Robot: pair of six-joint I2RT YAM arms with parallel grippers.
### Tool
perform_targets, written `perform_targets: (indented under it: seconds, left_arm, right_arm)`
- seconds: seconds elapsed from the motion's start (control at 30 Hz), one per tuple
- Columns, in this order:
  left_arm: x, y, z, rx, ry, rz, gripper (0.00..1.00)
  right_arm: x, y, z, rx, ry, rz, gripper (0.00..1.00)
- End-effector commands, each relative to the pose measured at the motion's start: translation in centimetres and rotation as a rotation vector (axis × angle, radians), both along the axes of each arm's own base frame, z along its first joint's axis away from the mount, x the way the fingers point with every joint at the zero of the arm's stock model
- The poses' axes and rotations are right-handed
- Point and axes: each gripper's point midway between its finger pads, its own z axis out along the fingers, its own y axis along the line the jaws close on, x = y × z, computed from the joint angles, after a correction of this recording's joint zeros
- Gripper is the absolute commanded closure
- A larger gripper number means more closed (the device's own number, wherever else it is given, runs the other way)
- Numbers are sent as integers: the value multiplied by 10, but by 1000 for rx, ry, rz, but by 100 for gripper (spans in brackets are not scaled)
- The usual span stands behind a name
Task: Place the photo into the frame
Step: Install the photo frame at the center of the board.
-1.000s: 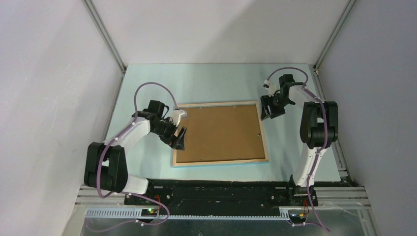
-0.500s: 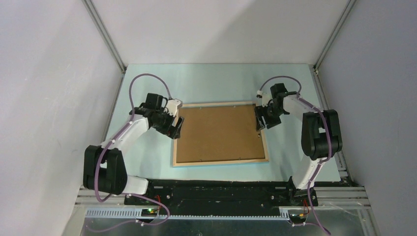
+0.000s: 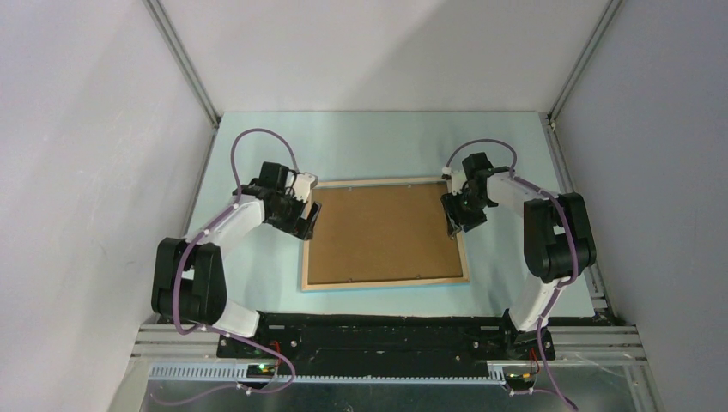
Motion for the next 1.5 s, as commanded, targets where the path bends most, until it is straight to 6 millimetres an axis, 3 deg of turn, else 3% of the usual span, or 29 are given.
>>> perform_targets:
  seconds: [0.0, 0.77, 1.47]
  left_arm:
    - [15, -4, 13, -15, -53, 12, 6]
    - [13, -4, 6, -10, -40, 10, 7]
    - [13, -2, 4, -2, -35, 12, 7]
  right_arm:
    - [6, 1, 8, -1, -45, -4, 45]
    - [-3, 7, 1, 38, -2, 51, 57]
    - [-17, 10, 3, 77, 32, 143, 62]
